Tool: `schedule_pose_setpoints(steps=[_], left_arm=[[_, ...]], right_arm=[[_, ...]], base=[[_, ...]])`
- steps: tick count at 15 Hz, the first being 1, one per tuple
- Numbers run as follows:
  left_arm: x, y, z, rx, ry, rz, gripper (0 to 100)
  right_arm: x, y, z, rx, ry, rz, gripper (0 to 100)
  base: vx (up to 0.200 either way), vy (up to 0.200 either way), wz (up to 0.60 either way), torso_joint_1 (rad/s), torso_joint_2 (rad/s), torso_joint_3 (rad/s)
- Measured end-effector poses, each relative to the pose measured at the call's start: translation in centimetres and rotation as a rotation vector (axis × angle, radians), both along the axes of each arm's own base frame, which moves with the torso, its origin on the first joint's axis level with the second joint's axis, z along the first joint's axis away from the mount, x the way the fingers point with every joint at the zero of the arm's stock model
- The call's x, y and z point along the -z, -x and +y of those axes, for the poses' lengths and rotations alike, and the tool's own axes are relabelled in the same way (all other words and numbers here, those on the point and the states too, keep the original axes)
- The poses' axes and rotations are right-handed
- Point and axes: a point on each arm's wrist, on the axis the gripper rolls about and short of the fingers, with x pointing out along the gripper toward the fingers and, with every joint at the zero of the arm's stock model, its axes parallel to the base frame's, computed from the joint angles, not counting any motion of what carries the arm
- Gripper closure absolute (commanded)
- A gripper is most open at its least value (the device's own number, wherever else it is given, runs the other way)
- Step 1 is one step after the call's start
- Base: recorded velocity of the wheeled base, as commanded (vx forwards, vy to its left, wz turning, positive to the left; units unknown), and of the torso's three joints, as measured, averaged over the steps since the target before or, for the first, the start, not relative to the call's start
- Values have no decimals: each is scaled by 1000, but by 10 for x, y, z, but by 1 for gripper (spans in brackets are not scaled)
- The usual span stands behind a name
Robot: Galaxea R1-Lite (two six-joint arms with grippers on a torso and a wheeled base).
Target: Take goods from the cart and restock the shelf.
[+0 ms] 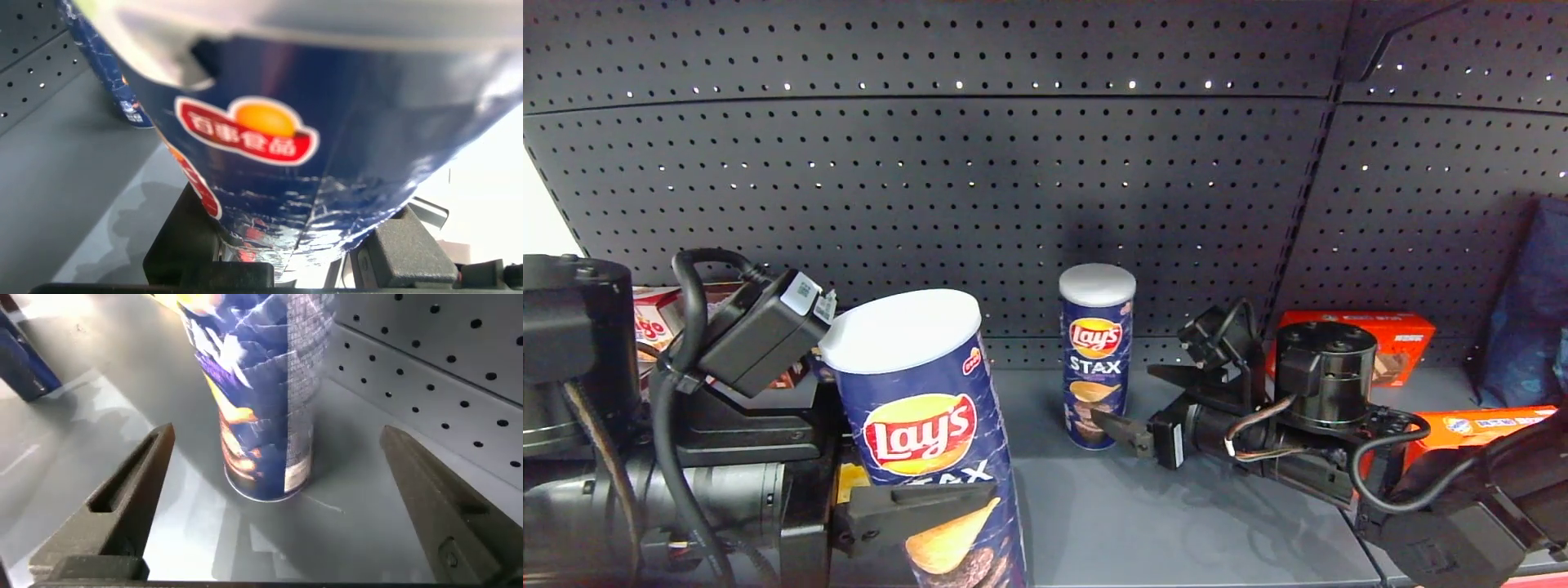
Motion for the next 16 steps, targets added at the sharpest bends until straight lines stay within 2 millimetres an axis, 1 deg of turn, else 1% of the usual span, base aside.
schedule_pose_setpoints(steps=[2,5,8,11,13,16], left_arm=[[0,0,0,0,0,0,100],[0,0,0,0,0,0,100],[0,0,0,-1,-1,1,100],[4,1,1,-2,-7,12,100],[7,2,2,-4,-13,22,100],[8,2,2,-4,-14,25,100]], right_arm=[[-1,0,0,-7,-3,0,0],[0,-7,3,-38,-17,-9,0],[5,-26,18,-61,-41,-38,0],[20,-42,30,-68,-40,-34,0],[31,-46,33,-69,-28,-15,0],[43,-49,35,-69,-13,10,0]], base=[[0,0,0,0,0,0],[0,0,0,0,0,0],[0,0,0,0,0,0],[0,0,0,0,0,0],[0,0,0,0,0,0],[0,0,0,0,0,0]])
